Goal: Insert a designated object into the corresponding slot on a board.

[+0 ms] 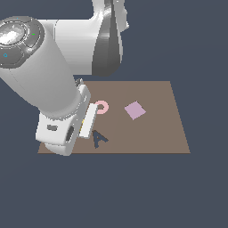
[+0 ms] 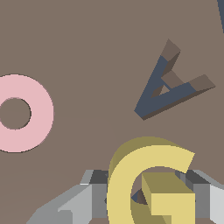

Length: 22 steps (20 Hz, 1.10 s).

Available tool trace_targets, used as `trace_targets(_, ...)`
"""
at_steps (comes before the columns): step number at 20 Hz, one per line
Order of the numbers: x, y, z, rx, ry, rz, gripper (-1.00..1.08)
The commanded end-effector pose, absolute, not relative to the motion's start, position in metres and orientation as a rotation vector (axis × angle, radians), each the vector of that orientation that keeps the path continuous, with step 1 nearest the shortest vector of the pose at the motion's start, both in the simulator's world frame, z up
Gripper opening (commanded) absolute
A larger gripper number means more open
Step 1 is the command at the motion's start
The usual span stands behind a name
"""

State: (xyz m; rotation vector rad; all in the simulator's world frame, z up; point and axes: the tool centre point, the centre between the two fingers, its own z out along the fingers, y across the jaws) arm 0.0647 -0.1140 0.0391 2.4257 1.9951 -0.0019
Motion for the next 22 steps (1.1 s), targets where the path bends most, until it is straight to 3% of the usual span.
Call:
trace_targets(1, 0.066, -0.130, 0.040, 2.413, 2.011, -0.001, -1.00)
trace_targets(18, 0.070, -0.155, 0.030, 2.398, 2.029, -0.001, -1.00)
trace_targets(19, 0.070, -0.155, 0.030, 2.398, 2.029, -0.001, 1.00)
trace_targets(22, 0.070, -0.155, 0.030, 2.398, 2.029, -0.001, 1.00)
